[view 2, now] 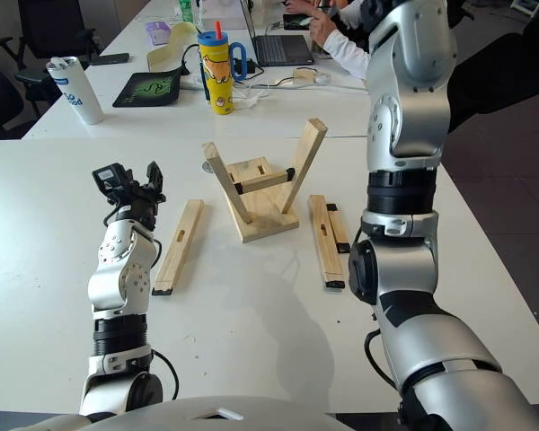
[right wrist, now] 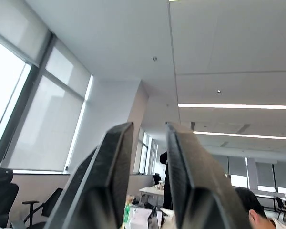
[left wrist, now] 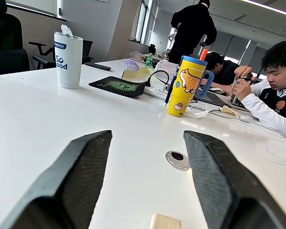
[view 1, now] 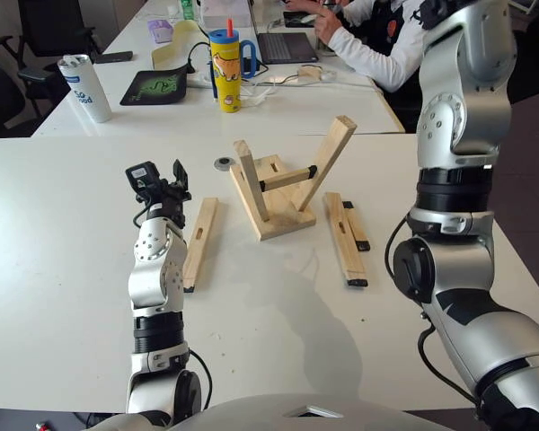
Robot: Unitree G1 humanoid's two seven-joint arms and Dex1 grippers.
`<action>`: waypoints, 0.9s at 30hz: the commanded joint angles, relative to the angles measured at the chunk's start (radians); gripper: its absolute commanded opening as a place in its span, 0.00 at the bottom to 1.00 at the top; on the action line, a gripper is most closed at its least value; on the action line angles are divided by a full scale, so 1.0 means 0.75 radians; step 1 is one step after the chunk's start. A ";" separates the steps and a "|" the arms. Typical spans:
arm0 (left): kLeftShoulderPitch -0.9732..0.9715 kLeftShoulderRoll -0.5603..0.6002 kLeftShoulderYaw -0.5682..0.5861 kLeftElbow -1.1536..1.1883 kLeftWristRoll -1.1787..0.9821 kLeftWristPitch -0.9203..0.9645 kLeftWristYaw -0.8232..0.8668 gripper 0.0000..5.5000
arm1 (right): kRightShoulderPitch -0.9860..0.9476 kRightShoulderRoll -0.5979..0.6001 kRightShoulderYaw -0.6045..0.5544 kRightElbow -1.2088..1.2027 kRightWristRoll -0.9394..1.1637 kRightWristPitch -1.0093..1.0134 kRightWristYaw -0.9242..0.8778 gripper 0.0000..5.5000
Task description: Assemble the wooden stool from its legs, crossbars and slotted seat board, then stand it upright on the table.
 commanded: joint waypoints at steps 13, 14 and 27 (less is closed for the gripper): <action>-0.037 0.034 -0.031 -0.002 -0.011 0.038 -0.031 0.51 | 0.634 0.097 0.193 -0.129 -0.034 0.513 0.025 0.11; -0.033 0.033 -0.030 -0.006 -0.010 0.037 -0.027 0.51 | 0.602 0.120 0.135 -0.136 -0.010 0.434 -0.012 0.11; 0.015 0.005 -0.027 -0.055 -0.025 0.043 0.008 0.51 | 0.544 -0.213 0.040 0.542 -0.204 0.055 0.044 0.11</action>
